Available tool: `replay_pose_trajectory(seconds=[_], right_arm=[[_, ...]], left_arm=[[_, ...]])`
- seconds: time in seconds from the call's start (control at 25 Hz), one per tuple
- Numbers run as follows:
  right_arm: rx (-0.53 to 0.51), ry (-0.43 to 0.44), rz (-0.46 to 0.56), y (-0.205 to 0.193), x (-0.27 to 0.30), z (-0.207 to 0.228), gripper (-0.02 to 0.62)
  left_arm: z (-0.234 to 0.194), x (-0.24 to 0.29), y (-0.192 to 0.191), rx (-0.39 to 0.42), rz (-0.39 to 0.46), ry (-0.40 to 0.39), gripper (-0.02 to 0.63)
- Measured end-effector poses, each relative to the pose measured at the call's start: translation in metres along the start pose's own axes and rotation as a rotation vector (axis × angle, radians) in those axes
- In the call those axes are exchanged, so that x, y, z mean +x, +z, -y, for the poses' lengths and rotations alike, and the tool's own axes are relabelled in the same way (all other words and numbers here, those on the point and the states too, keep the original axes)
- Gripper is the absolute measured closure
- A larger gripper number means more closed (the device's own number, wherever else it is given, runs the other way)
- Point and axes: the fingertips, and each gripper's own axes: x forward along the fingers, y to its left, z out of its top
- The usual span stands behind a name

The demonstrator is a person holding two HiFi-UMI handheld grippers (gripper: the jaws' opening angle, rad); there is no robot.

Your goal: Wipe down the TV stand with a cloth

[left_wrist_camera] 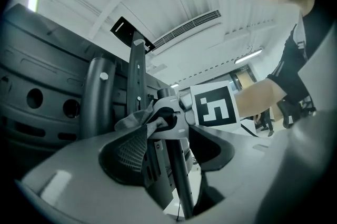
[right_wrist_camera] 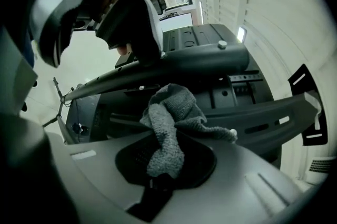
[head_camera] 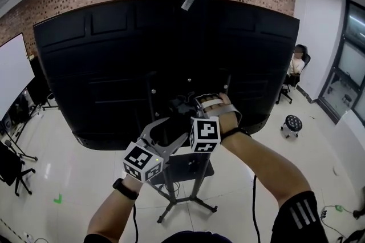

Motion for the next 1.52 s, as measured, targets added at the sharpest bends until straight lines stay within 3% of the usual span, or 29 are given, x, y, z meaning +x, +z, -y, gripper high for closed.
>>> replay_pose_trajectory(seconds=[0.12,0.32,0.96,1.16,1.52], right_arm=[[0.063,0.024,0.0,0.0,0.002,-0.008,0.565],[0.028,0.062,-0.021,-0.006,0.017,-0.045,0.566],[0.112,0.194,-0.019,-0.005,0.034,-0.131,0.566],[0.265,0.156,0.126,0.005,-0.001,-0.108,0.565],[0.451,-0.046,0.278,-0.037,-0.078,-0.023,0.565]], left_arm=[[0.003,-0.004,-0.013,-0.028,-0.004,0.003,0.333],[0.007,-0.005,-0.033,-0.056,-0.021,0.004,0.334],[0.005,-0.018,-0.095,-0.14,-0.101,0.062,0.333],[0.014,-0.019,-0.094,-0.157,-0.085,0.068,0.333],[0.042,0.007,-0.028,-0.088,0.029,0.016,0.333]])
